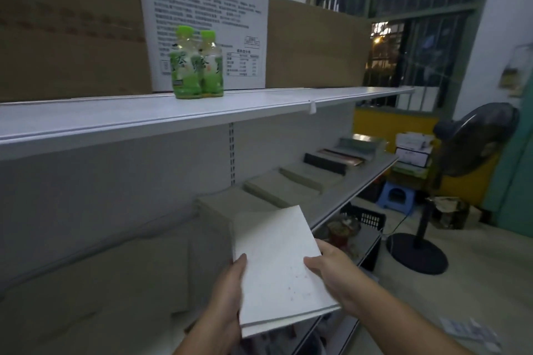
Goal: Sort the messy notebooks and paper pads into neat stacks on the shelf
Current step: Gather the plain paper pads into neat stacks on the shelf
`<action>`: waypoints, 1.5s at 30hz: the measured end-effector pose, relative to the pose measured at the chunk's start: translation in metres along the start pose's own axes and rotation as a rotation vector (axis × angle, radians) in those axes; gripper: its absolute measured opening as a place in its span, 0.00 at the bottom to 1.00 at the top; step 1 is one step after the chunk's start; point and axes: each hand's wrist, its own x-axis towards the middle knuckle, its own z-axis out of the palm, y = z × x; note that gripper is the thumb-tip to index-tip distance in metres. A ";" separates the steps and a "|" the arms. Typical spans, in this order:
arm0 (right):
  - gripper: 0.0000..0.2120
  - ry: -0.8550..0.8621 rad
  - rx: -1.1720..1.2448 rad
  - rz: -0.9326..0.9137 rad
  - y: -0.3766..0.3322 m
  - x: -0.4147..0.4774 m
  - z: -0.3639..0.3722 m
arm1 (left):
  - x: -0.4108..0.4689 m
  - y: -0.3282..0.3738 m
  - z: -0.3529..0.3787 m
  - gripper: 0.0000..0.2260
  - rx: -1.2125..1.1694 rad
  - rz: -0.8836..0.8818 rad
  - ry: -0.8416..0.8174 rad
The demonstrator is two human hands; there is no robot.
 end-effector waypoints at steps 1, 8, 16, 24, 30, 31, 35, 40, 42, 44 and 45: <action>0.15 0.011 -0.009 0.003 -0.005 0.012 -0.008 | 0.015 0.002 0.009 0.15 -0.001 0.008 -0.002; 0.16 0.069 -0.024 -0.001 -0.021 0.081 -0.057 | 0.085 0.007 0.067 0.14 0.055 0.100 -0.023; 0.16 0.070 -0.024 0.070 -0.028 0.177 -0.106 | 0.152 0.006 0.116 0.15 0.138 0.205 0.121; 0.21 -0.043 -0.085 0.108 -0.045 0.277 -0.172 | 0.218 0.004 0.196 0.12 0.160 0.206 0.309; 0.19 -0.166 -0.115 -0.009 -0.064 0.340 -0.193 | 0.269 0.014 0.219 0.11 0.273 0.151 0.375; 0.20 -0.193 -0.155 -0.033 -0.068 0.350 -0.191 | 0.272 0.018 0.220 0.10 0.275 0.156 0.393; 0.17 -0.258 -0.338 -0.171 -0.087 0.371 -0.173 | 0.278 0.031 0.223 0.15 0.316 0.233 0.486; 0.19 -0.296 -0.528 -0.307 -0.085 0.405 -0.141 | 0.302 0.049 0.217 0.22 0.704 0.165 0.753; 0.19 -0.293 -0.640 -0.295 -0.080 0.418 -0.132 | 0.312 0.049 0.210 0.21 0.862 0.083 0.806; 0.22 -0.311 -0.735 -0.302 -0.072 0.424 -0.127 | 0.314 0.048 0.208 0.17 0.908 0.048 0.834; 0.23 -0.317 -0.761 -0.296 -0.068 0.426 -0.126 | 0.315 0.049 0.207 0.17 0.931 0.028 0.816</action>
